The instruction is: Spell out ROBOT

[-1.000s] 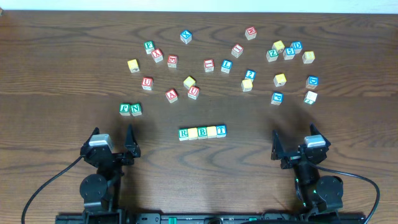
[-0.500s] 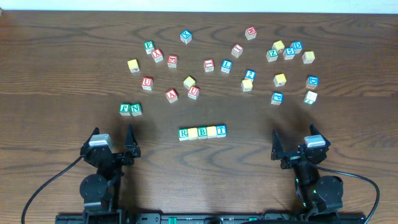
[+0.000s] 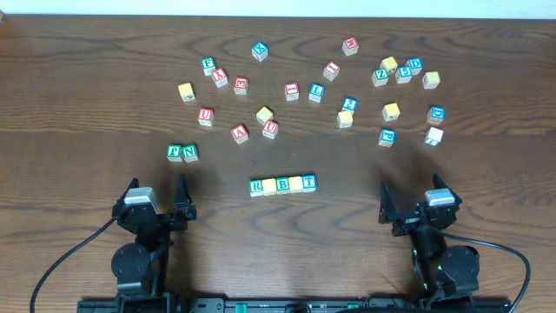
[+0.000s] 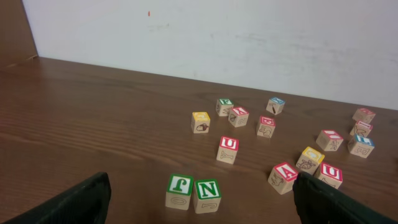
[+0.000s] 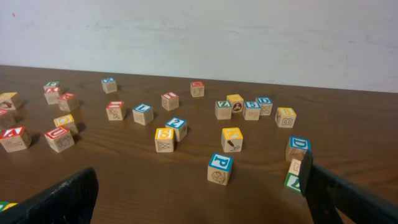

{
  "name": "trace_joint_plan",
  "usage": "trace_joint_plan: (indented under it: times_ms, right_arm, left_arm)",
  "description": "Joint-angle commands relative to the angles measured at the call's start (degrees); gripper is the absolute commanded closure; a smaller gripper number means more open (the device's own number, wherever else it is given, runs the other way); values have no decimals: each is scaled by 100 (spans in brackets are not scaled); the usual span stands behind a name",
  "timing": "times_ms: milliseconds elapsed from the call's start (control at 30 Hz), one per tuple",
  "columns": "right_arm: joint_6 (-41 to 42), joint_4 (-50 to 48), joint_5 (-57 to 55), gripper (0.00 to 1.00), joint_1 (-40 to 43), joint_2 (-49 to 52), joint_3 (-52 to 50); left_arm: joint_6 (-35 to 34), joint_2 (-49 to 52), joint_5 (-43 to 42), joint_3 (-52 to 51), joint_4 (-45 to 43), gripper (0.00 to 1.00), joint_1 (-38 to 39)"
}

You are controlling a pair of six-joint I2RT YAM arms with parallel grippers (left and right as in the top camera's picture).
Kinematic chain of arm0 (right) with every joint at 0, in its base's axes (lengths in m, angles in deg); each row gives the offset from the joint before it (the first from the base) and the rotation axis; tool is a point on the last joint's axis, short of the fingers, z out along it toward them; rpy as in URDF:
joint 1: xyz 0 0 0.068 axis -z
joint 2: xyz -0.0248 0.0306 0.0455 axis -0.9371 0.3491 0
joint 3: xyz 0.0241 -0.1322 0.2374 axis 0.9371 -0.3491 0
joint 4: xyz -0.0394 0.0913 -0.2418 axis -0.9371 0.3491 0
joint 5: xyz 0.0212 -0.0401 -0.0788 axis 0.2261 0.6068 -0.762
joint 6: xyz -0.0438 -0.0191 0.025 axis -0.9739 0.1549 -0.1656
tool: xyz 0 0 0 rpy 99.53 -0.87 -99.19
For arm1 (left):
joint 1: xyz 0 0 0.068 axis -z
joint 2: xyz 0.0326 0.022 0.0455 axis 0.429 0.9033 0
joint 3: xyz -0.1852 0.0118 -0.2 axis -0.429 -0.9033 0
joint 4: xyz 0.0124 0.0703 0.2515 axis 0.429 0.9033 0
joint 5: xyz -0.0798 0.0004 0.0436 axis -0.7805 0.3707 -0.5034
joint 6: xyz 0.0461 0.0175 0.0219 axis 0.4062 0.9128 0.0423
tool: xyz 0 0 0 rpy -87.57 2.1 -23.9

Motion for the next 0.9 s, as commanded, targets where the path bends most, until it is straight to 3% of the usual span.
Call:
trace_joint_plan:
  times_ms: [0, 300, 867]
  right_arm:
    - [57, 26, -68, 1, 52, -42, -11]
    - [57, 26, -70, 1, 50, -42, -11]
    - [57, 26, -68, 1, 50, -42, -11]
  left_arm:
    - [76, -46, -76, -83, 212, 8, 37]
    - [76, -46, -79, -83, 212, 8, 682]
    - [76, -35, -76, -83, 212, 8, 697]
